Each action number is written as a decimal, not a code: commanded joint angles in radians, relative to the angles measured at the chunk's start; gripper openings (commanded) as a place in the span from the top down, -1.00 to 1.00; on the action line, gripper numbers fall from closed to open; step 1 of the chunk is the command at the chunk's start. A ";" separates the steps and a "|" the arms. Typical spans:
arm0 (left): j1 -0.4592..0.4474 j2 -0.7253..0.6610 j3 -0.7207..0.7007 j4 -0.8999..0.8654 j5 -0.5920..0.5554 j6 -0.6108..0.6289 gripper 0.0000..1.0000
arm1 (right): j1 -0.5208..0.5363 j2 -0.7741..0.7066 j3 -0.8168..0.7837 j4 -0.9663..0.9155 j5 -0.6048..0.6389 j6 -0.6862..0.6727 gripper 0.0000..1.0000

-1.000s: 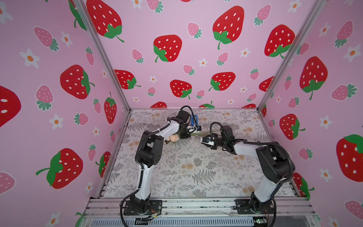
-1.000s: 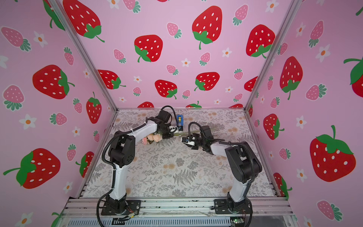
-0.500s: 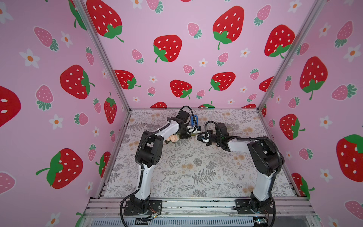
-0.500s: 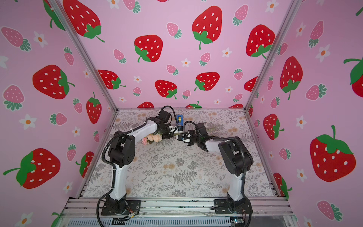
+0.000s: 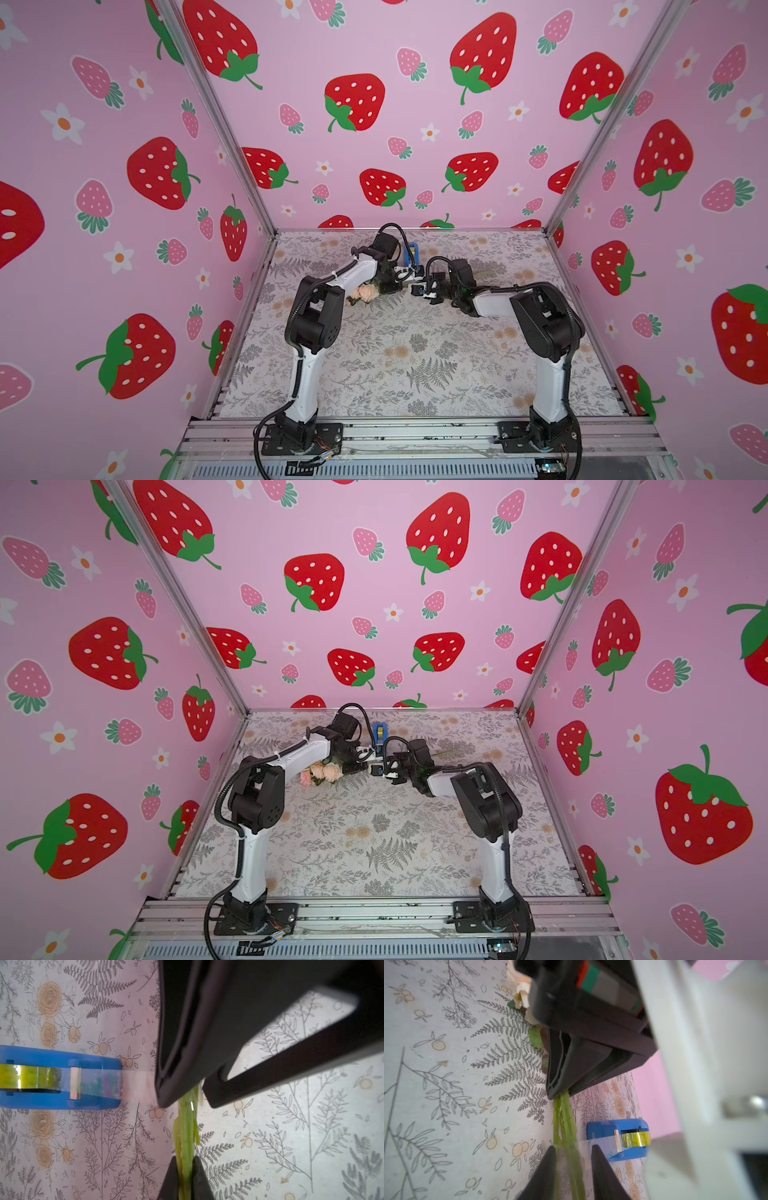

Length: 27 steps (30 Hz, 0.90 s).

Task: Wrap bouquets with tape
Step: Wrap the tape around the bouquet.

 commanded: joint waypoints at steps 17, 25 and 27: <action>0.021 -0.004 0.070 -0.059 0.145 0.012 1.00 | 0.003 0.074 0.127 -0.123 0.104 -0.235 0.45; 0.030 -0.007 0.074 -0.071 0.163 0.013 1.00 | 0.009 0.079 0.146 -0.146 0.148 -0.318 0.49; 0.031 -0.009 0.070 -0.073 0.164 0.012 1.00 | 0.013 0.081 0.146 -0.138 0.156 -0.331 0.58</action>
